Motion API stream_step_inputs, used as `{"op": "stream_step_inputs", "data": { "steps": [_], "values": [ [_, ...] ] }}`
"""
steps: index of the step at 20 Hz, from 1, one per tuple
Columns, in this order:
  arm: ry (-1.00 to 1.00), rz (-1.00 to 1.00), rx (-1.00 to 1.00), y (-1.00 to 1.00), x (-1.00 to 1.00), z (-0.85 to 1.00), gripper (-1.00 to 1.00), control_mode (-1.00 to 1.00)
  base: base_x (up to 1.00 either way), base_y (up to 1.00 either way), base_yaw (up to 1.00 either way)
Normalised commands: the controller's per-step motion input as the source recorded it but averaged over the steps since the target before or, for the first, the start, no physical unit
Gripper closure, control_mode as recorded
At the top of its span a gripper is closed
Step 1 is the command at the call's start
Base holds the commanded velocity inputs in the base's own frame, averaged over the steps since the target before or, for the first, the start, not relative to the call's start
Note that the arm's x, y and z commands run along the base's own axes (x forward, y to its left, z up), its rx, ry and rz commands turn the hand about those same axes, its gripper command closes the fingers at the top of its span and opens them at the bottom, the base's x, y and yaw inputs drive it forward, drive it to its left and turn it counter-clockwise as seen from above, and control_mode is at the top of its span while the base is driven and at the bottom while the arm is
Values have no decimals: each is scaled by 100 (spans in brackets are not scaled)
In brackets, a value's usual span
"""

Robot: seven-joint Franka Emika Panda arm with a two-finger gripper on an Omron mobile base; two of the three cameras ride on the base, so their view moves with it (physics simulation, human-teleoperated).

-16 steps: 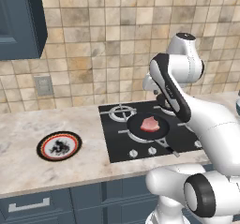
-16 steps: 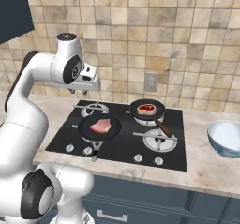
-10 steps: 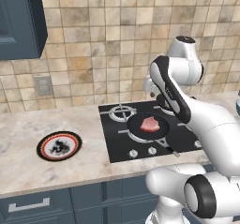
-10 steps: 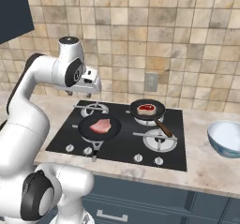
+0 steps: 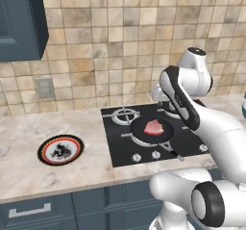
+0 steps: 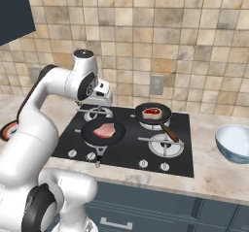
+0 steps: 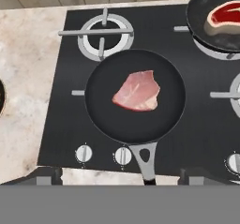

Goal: Place one of the steaks on the plate and the other in the bowl. Then place the bowl in the fridge.

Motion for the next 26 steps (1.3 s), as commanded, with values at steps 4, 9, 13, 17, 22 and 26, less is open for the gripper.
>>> {"op": "stream_step_inputs", "data": {
  "steps": [4,9,13,17,22,26],
  "values": [
    [0,-4,0,-11,9,-29,-100,-100,0,0,0],
    [0,-1,0,-9,10,-32,-100,-100,0,0,0],
    [0,0,7,-20,6,-38,-100,-100,0,0,0],
    [0,0,6,-6,10,-34,-100,-100,0,0,0],
    [0,0,2,0,16,-31,-100,-100,0,0,0],
    [0,0,0,-1,7,-28,-100,-100,0,0,0]
  ]
}}
